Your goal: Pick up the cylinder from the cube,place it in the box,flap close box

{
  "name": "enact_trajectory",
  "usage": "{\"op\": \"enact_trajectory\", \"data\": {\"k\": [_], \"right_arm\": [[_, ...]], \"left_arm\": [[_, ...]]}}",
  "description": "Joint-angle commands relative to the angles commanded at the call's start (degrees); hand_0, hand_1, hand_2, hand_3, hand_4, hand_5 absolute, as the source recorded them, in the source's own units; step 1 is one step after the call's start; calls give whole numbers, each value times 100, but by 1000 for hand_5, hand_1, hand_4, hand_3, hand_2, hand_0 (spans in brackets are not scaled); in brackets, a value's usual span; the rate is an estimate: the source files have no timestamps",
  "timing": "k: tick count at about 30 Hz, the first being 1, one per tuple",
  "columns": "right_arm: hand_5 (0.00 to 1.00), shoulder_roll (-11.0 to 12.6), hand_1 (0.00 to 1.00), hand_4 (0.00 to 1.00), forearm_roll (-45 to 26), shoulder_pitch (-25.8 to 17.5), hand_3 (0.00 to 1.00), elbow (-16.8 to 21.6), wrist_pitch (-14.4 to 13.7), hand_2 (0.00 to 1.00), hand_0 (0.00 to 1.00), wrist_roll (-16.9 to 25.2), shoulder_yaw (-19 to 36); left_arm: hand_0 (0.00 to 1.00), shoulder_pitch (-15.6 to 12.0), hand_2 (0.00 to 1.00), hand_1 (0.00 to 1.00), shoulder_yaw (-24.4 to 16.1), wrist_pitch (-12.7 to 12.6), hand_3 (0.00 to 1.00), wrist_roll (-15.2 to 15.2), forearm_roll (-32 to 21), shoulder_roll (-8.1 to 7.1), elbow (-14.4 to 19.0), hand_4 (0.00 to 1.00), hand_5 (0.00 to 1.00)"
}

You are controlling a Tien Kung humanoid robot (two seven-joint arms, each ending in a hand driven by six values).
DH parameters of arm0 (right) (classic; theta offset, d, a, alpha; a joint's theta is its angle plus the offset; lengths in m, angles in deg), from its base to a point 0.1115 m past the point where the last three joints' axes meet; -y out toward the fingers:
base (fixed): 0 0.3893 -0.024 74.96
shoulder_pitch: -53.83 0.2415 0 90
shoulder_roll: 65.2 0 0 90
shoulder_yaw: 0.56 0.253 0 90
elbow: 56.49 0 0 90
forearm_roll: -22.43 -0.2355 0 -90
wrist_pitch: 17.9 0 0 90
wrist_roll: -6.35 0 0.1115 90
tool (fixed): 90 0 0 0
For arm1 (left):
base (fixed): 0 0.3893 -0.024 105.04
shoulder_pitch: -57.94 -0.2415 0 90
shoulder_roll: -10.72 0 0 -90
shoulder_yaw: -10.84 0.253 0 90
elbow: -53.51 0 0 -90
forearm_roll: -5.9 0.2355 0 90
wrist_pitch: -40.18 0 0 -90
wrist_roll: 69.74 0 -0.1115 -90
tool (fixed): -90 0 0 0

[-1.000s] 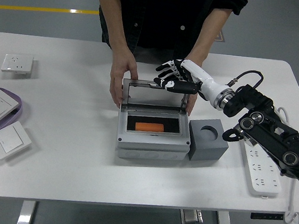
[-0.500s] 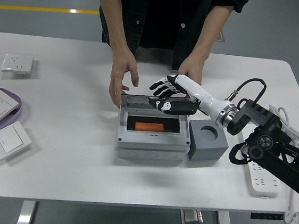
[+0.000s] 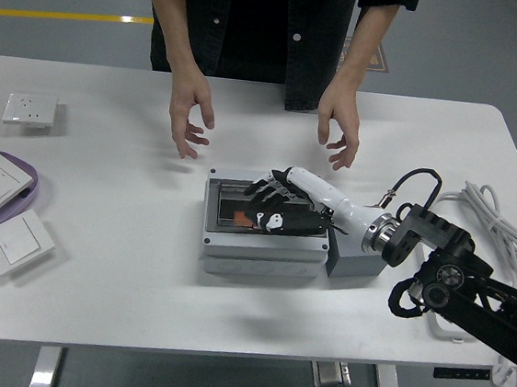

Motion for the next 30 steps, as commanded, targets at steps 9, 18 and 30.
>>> {"op": "enact_trajectory", "data": {"k": [9,18,30], "right_arm": [[385,414,618,690,229,-817,674,643,-81,650,684,153,1407],[395,-142,617,686,-751,-1783,673,98,209,647,676,1055,2919],[526,-565,631,841,-315,-2014,667,-1152,-743,635,660,1992,3587]], "left_arm": [[616,-84,619,625,119,-5,640,-6,-136,-3,-26,703,166],[616,-142,619,625,191,-5,640,-16,-212,32,-33,703,165],[616,-142,619,625,282,-2,639,-20,-253,37,-36,703,165]]}}
